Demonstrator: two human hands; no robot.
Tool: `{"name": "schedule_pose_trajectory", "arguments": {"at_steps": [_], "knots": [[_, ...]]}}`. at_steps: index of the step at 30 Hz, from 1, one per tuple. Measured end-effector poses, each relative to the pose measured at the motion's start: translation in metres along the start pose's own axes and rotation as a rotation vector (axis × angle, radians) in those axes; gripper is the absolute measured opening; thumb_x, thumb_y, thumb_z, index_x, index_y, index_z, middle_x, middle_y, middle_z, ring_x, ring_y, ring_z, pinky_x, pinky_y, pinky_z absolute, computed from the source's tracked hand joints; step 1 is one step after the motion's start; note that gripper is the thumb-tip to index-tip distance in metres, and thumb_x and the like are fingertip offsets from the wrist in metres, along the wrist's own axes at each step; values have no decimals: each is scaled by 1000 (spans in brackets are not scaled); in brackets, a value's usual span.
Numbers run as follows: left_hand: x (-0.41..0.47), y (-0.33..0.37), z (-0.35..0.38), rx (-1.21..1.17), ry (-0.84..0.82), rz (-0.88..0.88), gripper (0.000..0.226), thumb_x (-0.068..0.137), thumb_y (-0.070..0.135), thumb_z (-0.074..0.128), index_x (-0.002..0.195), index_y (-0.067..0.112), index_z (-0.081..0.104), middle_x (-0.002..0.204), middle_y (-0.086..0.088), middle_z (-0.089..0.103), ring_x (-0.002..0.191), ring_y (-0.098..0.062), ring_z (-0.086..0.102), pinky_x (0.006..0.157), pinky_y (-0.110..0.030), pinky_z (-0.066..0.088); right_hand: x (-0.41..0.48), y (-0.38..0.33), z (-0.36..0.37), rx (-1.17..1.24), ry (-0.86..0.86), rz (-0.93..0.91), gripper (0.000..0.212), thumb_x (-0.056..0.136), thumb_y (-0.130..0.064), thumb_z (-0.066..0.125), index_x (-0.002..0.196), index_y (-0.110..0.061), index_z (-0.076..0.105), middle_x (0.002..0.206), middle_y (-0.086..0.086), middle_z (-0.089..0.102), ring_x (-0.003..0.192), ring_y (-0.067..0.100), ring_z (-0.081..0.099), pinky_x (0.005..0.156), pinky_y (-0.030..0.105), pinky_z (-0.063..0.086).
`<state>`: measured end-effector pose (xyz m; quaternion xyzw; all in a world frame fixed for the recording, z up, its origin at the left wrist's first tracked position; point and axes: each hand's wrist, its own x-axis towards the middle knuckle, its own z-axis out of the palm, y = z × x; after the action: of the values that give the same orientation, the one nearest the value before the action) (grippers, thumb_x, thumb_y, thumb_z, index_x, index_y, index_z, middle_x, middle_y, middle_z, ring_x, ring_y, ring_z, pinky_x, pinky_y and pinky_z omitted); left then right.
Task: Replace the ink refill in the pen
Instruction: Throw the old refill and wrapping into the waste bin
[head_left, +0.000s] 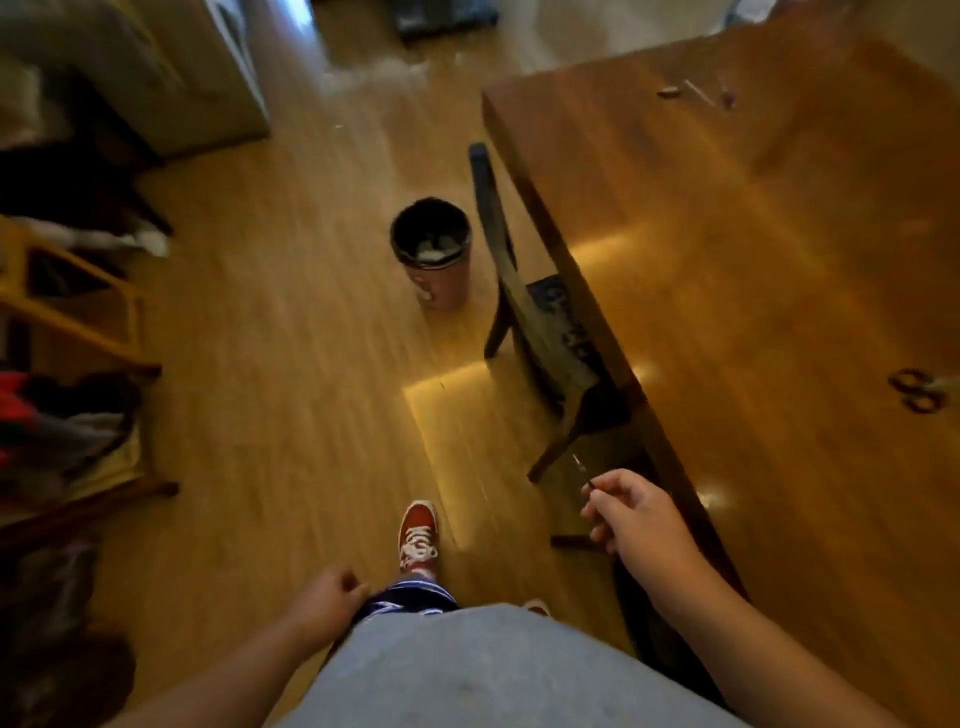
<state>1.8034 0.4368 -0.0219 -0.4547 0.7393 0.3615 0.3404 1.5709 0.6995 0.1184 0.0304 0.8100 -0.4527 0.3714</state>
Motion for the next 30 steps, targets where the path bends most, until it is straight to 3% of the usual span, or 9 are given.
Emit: {"name": "schedule_pose_trajectory", "arguments": {"at_steps": [6,9,12,16,20,23,30], "knots": [[2,-115,-24,-296,-8,-194,24,90,26,60,71,12,61,81,-11,69,74,-21,60,72,-34,48,68,-74,126,-190,-232,-63,16,96,-20,54,90,-24,67,80,4,69,73,19,65,59,26,54],[18,-157,-48,-399,13,-264,25,90,34,58,85,11,66,86,-7,68,81,-21,62,73,-33,47,96,-113,194,-242,-320,-79,15,96,-17,52,93,-18,66,80,5,68,66,14,62,53,23,49],[38,-191,-85,-404,5,-303,25,89,38,58,83,14,64,83,-5,69,81,-22,64,75,-34,50,119,-148,251,-280,-354,-61,14,97,-15,51,94,-16,65,83,7,68,68,15,63,55,23,49],[68,-211,-147,-340,34,-299,26,87,41,59,69,22,56,71,3,65,69,-16,61,59,-28,42,149,-185,292,-301,-376,-16,15,96,-12,51,93,-13,65,83,10,69,68,18,63,56,26,47],[110,-190,-221,-332,59,-269,32,86,42,60,65,20,54,67,-1,64,70,-22,63,60,-29,43,188,-210,297,-345,-336,11,15,96,-14,52,92,-13,66,85,11,70,71,21,64,57,28,48],[145,-146,-273,-390,85,-210,29,89,41,59,70,19,56,78,-10,72,77,-28,68,68,-36,52,223,-224,292,-359,-267,55,16,96,-14,52,90,-14,66,84,12,70,69,22,63,56,29,47],[236,-33,-389,-366,107,-48,26,90,46,54,87,21,61,82,-1,68,77,-19,65,68,-34,52,330,-275,285,-357,-209,149,17,96,-6,49,88,-5,64,78,16,65,62,23,57,49,28,42]]}}
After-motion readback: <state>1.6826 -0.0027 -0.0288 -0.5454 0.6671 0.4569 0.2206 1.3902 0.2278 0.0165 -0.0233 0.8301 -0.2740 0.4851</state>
